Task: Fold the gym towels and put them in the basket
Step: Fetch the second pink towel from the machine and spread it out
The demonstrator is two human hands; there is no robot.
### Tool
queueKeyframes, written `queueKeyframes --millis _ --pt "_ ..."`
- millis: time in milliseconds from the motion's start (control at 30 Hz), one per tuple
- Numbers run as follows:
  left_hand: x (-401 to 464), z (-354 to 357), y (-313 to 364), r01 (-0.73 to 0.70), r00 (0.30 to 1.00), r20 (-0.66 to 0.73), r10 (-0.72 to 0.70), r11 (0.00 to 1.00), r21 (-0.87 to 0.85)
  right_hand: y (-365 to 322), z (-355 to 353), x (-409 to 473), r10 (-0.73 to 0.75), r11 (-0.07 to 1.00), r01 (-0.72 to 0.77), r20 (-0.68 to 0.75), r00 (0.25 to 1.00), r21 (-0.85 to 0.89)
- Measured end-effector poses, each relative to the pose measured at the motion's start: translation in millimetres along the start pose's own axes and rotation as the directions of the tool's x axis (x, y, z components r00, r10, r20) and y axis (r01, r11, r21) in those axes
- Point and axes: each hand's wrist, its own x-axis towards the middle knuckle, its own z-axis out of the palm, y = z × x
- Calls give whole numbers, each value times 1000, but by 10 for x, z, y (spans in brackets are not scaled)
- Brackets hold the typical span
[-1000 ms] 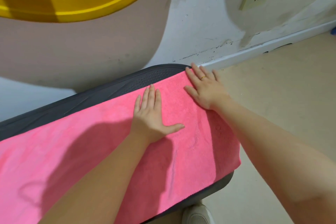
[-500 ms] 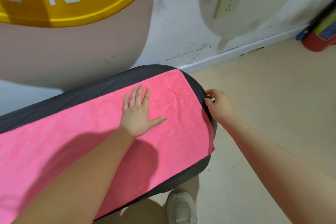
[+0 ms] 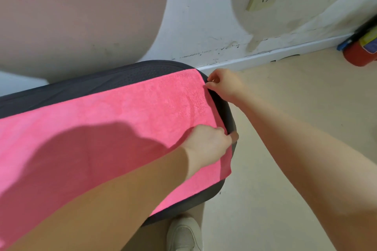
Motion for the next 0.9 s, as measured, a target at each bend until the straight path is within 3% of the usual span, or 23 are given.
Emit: queueKeyframes --millis 167,267,367,533,633,733,800,900 --pt "-49 40 -149 35 998 58 -33 999 -20 -92 100 163 96 995 -96 60 994 -16" --pt "-158 49 -167 119 993 51 -111 969 -217 -136 115 155 26 997 -21 70 997 -72" --pt "-274 32 -231 210 968 -10 -252 827 -522 -171 137 96 -52 991 53 17 999 -120" --pt "-515 7 -305 243 887 -88 -453 620 -746 -238 276 -2 -113 993 111 -30 993 -51" --pt "-720 -33 -327 263 808 -28 -589 403 -876 -413 332 -133 -162 967 175 -84 983 187" --pt "-1012 -52 -409 248 727 110 -678 109 -963 -741 307 -290 -216 913 241 -111 970 331" --pt "-1272 -69 -457 211 725 120 -678 53 -976 -1010 311 -384 -273 885 284 -84 958 370" --pt "-1709 -63 -516 181 673 76 -736 64 -981 -1453 393 -521 -341 867 318 -10 940 383"
